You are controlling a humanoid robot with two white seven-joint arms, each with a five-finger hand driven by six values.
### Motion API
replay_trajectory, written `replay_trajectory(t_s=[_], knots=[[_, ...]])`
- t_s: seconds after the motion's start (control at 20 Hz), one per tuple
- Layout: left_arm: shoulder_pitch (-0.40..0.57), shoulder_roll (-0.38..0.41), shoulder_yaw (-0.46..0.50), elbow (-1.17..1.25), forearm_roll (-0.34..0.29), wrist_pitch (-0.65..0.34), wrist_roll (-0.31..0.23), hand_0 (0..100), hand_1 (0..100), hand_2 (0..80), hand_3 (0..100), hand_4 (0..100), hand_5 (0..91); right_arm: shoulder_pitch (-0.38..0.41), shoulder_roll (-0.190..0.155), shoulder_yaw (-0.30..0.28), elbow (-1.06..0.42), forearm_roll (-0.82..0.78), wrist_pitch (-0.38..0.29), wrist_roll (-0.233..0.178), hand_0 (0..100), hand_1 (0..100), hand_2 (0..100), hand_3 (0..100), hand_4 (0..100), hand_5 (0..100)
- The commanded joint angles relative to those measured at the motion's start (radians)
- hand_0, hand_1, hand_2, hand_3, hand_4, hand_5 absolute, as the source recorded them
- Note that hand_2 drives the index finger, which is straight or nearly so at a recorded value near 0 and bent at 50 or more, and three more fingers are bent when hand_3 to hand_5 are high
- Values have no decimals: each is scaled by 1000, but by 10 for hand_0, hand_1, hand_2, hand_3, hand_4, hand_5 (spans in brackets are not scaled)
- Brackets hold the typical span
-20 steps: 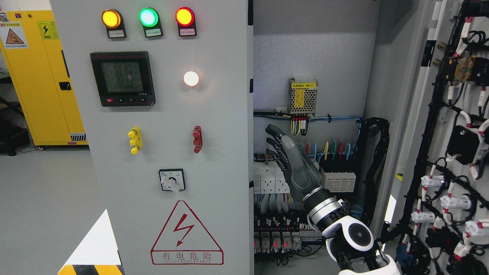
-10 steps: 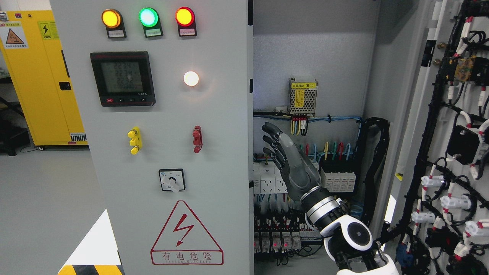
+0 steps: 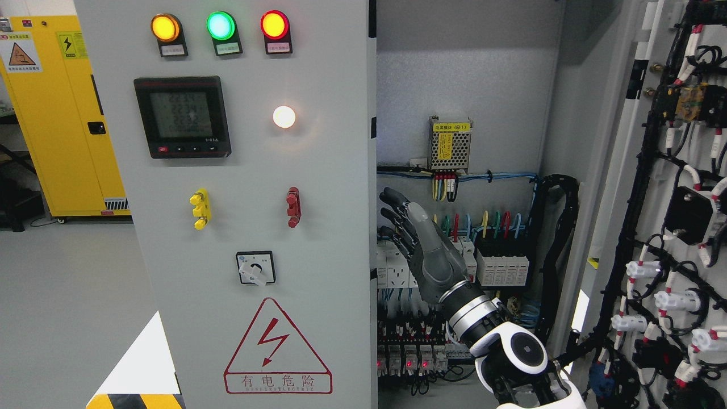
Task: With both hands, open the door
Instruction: 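Hook right hand fingers behind the indicator-light door edge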
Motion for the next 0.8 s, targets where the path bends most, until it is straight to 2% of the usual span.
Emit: replay_trajectory(t_s=[0.0,0.15,0.3,0.75], knots=[[0,11,0,1,0,0,1,0,0,0,0,0,0,-8,2,-3,13,-19,5,0,201,122,0,0,0,0],[0,12,0,3,0,0,1,0,0,0,0,0,0,-25,3,-3,30,-21,5,2,201,122,0,0,0,0],[1,14,0,3,-2,0,1,0,0,0,0,0,0,-33,5,-4,53,-19,5,81,201,122,0,0,0,0],[3,17,0,4,-2,0,1,0,0,0,0,0,0,-36,-1,-47,103,-21,6,108,202,122,0,0,0,0]])
